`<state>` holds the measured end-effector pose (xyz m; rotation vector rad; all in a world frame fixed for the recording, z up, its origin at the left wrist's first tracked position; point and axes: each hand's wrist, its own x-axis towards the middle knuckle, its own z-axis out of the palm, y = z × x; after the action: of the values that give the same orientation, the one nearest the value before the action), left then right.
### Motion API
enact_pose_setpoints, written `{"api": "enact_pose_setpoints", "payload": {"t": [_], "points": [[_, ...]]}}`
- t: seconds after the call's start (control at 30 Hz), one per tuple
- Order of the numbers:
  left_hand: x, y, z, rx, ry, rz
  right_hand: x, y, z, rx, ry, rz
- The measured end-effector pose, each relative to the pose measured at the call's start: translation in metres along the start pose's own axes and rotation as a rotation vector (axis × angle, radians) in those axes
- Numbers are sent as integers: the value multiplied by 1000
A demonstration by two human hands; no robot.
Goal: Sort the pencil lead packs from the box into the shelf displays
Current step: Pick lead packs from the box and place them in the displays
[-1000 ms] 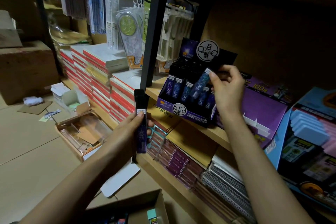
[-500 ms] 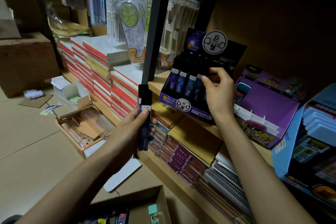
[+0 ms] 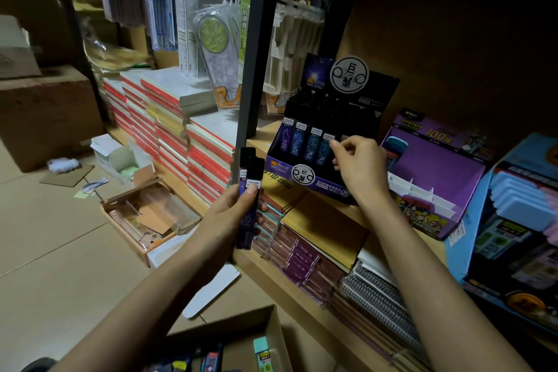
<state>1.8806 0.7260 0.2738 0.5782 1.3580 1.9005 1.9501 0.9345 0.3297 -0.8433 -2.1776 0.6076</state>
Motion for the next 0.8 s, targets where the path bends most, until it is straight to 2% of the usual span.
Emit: {"api": "enact_pose_setpoints", "payload": {"t": [0.07,0.2,0.27,0.37,0.47,0.6,0.7,0.8], "points": [[-4,1,2,25,-10,12,-13,-13,-6,44,-91,-28],[-11,2,9,75,-28,32,-54,-47,-5,485,-520,47],[-14,2,13,99,-33,47,-71,-52,1,586,-565,72],[-16,0,15,184,-36,63,-82,-49,2,634,-511,144],[-16,-2,16,232,-31,63,-83,-44,-4,726,-532,247],[-13,-1,18,265,7,77,-69,-42,-14,825,-447,282],[-8,-1,17,229,42,89,-45,-40,-28,860,-228,232],[-3,-3,15,236,48,75,-21,-33,-39,743,74,77]]}}
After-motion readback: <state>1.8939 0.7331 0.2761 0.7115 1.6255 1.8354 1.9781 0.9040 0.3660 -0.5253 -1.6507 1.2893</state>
